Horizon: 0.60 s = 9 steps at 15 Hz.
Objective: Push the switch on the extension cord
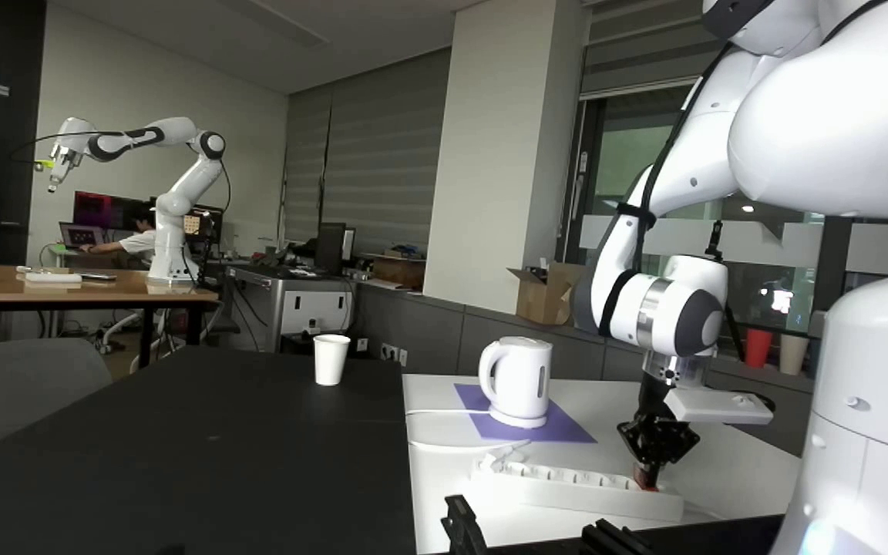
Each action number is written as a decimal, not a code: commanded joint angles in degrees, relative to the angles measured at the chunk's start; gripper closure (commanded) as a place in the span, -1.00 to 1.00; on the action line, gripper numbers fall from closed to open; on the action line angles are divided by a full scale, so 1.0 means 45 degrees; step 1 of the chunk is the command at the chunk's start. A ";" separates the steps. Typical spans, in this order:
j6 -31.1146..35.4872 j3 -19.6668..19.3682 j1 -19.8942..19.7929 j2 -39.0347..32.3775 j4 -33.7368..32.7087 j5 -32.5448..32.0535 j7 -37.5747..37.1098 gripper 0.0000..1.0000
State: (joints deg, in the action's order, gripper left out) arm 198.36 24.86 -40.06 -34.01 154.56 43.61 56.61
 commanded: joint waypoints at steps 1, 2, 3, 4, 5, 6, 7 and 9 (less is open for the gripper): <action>-0.0527 0.1311 -0.1002 0.1455 0.0815 0.0148 -0.0527 1.00; -0.0851 0.1606 -0.1239 0.1873 0.0957 0.0278 -0.0499 1.00; -0.1365 0.1776 -0.1314 0.2441 0.1121 0.0479 -0.0443 1.00; -0.1865 0.1959 -0.1450 0.3031 0.1261 0.0649 -0.0411 1.00; -0.2380 0.2070 -0.1491 0.3560 0.1335 0.0857 -0.0391 1.00; -0.2907 0.2035 -0.1384 0.4143 0.1399 0.1081 -0.0373 1.00; -0.3391 0.1859 -0.1171 0.4661 0.1445 0.1235 -0.0372 1.00; -0.3989 0.0017 0.0593 0.4873 0.0990 0.1717 0.0098 0.47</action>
State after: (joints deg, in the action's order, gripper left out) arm 184.93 32.48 -45.17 -17.19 159.04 48.63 56.37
